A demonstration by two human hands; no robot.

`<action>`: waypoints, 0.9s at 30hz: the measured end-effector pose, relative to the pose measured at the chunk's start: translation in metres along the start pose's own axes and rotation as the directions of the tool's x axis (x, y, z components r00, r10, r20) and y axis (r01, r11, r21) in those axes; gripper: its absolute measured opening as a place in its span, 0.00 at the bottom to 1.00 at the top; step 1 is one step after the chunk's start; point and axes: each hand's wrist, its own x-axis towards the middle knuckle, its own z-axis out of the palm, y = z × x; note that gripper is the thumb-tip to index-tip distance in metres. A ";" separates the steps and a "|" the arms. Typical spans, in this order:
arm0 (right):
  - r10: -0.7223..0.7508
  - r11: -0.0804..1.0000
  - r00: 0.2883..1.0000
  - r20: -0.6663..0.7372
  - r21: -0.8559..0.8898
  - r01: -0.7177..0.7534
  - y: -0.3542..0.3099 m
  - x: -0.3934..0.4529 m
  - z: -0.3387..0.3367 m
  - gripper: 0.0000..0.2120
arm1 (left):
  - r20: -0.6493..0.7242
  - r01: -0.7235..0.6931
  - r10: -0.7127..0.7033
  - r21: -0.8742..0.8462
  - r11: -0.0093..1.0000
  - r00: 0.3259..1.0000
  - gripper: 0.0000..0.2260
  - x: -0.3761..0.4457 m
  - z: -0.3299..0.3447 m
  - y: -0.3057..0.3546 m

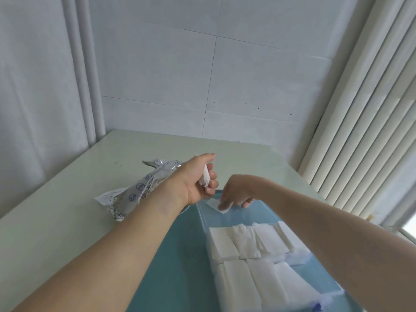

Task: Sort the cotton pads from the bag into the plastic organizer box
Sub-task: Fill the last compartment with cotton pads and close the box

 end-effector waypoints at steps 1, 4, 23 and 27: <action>0.001 1.000 1.000 0.017 0.025 -0.001 0.001 -0.002 0.000 0.18 | 0.003 -0.003 0.003 0.007 1.000 1.000 0.12 0.000 0.000 -0.001; 0.011 0.989 0.999 0.045 0.145 -0.018 0.008 -0.009 -0.002 0.16 | 0.001 -0.006 0.006 0.036 0.999 1.000 0.11 -0.001 0.003 -0.004; 0.099 0.989 0.995 0.019 0.104 -0.101 0.012 -0.031 0.015 0.20 | -0.025 -0.022 0.029 0.235 0.972 0.999 0.07 -0.003 0.007 -0.014; 0.096 0.979 0.991 0.091 0.174 -0.111 0.006 -0.026 0.014 0.14 | -0.004 -0.035 0.037 0.228 0.973 0.999 0.07 -0.007 0.014 -0.017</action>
